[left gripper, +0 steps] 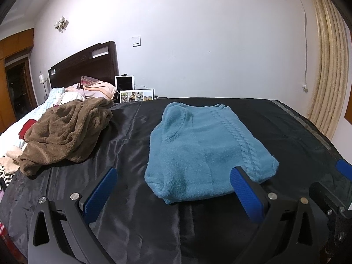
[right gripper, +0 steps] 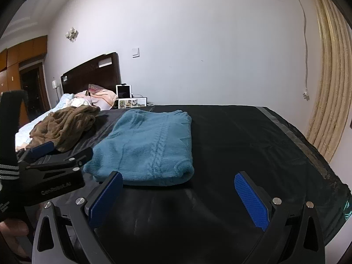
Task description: Fold clothes
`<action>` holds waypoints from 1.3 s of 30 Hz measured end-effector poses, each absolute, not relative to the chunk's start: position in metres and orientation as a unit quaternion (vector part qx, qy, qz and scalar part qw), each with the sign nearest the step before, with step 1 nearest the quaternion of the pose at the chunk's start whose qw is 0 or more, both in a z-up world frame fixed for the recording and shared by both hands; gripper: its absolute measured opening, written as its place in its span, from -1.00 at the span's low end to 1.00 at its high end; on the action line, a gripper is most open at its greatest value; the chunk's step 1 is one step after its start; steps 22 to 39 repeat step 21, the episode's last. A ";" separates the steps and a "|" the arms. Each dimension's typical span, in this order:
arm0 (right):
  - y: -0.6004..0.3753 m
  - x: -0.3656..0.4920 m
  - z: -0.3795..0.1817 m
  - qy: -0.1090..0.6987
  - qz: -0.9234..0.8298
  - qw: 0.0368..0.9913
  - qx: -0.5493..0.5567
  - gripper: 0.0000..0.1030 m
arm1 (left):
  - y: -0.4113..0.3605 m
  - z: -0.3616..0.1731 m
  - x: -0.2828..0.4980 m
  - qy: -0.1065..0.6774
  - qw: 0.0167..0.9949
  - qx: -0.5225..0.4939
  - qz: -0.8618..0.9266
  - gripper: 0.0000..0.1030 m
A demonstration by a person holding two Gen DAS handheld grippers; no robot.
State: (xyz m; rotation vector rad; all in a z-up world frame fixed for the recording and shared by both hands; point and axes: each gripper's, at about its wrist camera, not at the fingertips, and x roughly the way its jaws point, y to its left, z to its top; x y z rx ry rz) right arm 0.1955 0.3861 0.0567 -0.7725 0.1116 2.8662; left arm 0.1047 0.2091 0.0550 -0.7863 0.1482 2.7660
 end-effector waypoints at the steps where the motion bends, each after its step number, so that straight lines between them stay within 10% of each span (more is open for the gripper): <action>1: 0.387 0.195 0.056 0.038 0.961 0.086 -0.260 1.00 | 0.209 0.055 0.104 0.051 0.131 -0.271 0.952 1.00; 39: 0.387 0.195 0.055 0.043 0.961 0.087 -0.261 1.00 | 0.213 0.057 0.112 0.079 0.119 -0.244 0.959 1.00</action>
